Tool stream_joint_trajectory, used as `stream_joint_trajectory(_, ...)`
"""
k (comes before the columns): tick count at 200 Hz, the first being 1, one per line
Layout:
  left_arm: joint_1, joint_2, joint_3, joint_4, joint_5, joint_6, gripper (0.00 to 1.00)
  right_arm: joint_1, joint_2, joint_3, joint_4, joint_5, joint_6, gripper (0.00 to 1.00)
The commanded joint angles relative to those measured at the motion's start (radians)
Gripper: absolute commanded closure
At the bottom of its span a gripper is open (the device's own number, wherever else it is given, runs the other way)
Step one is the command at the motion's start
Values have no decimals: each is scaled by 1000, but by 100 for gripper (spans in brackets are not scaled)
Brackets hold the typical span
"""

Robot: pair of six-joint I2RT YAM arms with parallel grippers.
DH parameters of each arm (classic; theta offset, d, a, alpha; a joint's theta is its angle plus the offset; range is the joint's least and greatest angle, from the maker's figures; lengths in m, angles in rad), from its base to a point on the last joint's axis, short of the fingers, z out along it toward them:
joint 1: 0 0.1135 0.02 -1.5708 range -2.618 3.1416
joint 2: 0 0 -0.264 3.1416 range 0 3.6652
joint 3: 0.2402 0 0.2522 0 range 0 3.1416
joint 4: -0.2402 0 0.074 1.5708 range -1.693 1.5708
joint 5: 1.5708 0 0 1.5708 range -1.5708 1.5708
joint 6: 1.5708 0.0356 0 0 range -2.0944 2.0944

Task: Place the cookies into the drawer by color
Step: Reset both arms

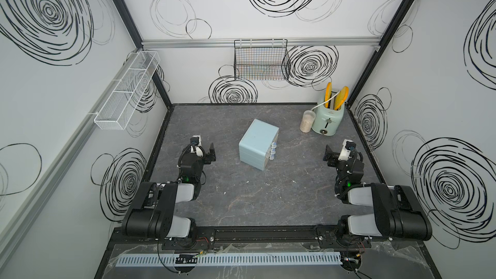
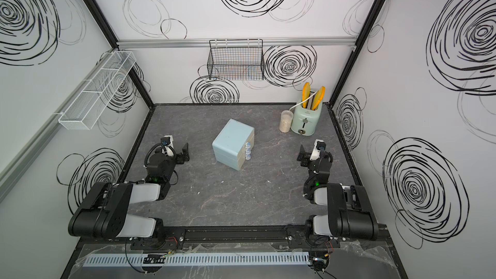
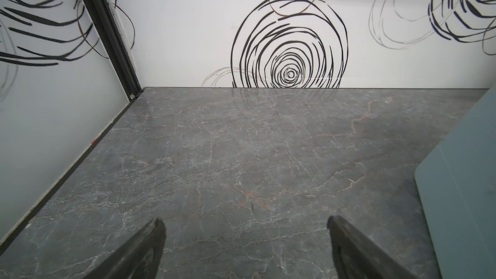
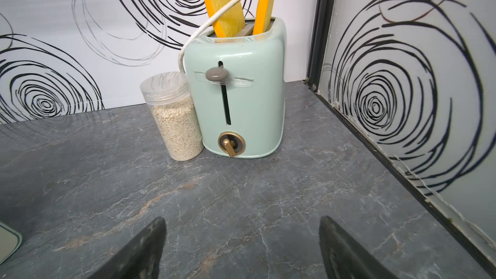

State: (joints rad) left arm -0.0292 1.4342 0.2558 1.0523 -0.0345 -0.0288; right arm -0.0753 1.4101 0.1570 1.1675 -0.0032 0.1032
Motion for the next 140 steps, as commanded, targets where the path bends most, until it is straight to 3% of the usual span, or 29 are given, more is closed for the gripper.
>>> stream_joint_trajectory(1, 6, 5, -2, 125, 53, 20, 2, 13, 34, 21, 86, -28, -41, 9)
stream_joint_trajectory(21, -8, 12, -4, 131, 11, 20, 2, 39, 122, 19, 186, -6, -56, 6)
stream_joint_trajectory(33, -9, 19, -24, 171, -22, 9, 2, 61, 96, 51, 71, 20, -81, 0)
stream_joint_trajectory(48, -11, 21, -31, 189, -32, 8, 2, 63, 117, 39, 135, 24, -79, 1)
stream_joint_trajectory(140, -15, 23, -30, 189, -39, 10, 2, 64, 102, 47, 94, 23, -83, 1)
